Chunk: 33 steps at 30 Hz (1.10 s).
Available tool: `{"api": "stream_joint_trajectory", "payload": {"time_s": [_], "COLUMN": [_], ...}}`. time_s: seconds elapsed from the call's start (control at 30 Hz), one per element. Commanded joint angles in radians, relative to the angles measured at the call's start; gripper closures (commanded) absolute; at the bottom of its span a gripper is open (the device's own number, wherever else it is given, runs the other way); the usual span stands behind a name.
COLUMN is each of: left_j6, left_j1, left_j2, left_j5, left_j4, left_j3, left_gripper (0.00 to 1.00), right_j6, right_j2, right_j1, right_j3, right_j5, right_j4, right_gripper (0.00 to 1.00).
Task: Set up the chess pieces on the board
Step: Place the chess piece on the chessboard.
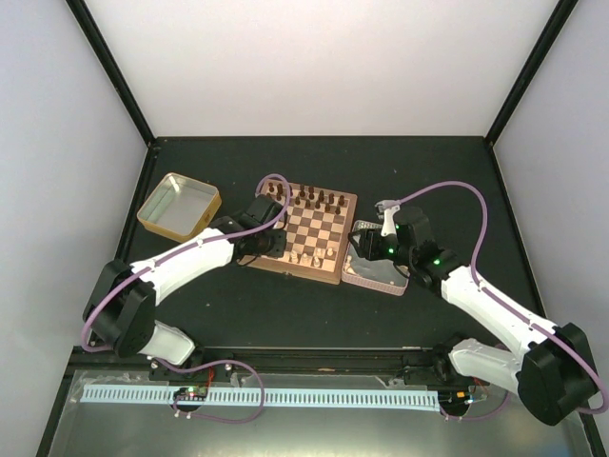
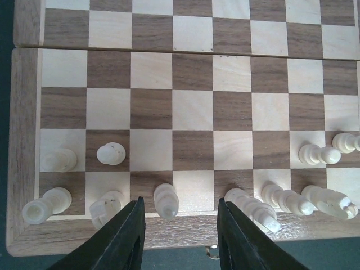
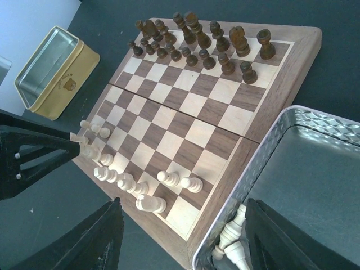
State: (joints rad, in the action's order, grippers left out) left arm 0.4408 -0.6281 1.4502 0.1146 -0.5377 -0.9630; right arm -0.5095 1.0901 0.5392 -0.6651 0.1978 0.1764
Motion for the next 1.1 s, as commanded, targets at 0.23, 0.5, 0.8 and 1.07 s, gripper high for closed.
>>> {"api": "stream_joint_trajectory", "payload": {"time_s": [0.23,0.5,0.8,1.07], "left_j6": [0.019,0.018,0.01,0.005], "left_j1": [0.009,0.014,0.014,0.015], "left_j2": [0.011,0.045,0.098,0.11], "left_j5": [-0.022,-0.034,-0.038,0.011], "left_j4": [-0.031,-0.029,-0.02,-0.033], "left_j3": [-0.035,-0.03,-0.034,-0.033], "left_gripper": [0.69,0.7,0.73,0.79], "right_j6": [-0.024,-0.028,-0.028,-0.028], "right_j2": [-0.012,-0.009,-0.004,0.003], "right_j1": [0.002,0.002,0.002,0.002], "right_j3": [-0.001,0.002,0.002,0.002], "right_j5": [-0.043,-0.049,-0.056,-0.055], "right_j4": [0.008,0.009,0.013,0.012], "right_gripper": [0.41,0.41,0.41,0.41]}}
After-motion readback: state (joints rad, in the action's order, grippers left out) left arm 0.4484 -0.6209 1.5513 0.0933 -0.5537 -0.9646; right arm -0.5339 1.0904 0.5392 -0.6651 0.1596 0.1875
